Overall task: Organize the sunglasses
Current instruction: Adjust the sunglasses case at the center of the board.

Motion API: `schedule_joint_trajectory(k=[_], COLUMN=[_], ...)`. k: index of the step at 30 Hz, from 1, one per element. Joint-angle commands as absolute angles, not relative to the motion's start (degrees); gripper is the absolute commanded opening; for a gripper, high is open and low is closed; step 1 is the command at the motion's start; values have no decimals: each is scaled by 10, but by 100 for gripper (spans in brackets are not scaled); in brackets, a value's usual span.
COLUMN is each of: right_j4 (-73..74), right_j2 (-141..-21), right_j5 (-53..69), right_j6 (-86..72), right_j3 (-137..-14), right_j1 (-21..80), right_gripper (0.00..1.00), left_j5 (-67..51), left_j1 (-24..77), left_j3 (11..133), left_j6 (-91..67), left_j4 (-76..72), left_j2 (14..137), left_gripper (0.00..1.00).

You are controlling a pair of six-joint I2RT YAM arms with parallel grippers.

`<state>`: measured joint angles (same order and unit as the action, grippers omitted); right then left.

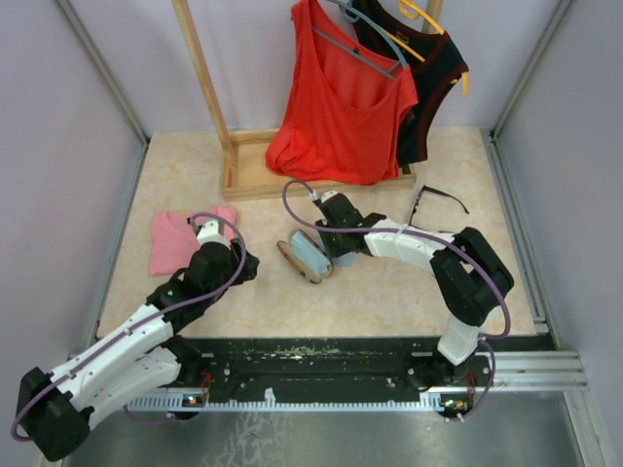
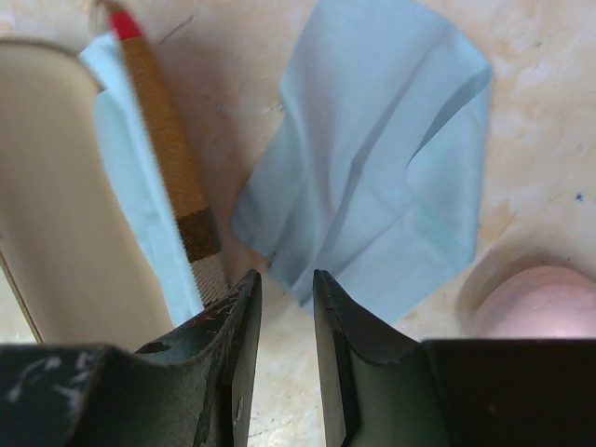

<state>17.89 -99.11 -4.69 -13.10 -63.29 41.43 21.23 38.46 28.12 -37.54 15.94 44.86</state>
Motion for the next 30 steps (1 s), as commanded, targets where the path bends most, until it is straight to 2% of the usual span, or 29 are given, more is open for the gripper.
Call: schedule_joint_trajectory(k=[1,12,18,24,30], right_j4=[169,162,187,219,284], right_j2=[-952,-884,-800,-702,-698], right_j5=[-53,-70,-178,-239,-292], right_j6=[-153,-190,-219,-240,-247], right_j3=[-609,-571,-546,-528,-547], right_j1=[438,466,454,347,226], right_gripper=[29,29,34,36,37], left_j5=[221,221,225,219,202], left_j1=[381,381,381,381,381], left_j3=[293,289,296,304,304], left_j6=[-368,-369,-364,-357,-359], left_j4=[164,168,176,179,174], left_j2=[441,432,427,427,426], left_gripper=[59,60,60,60,60])
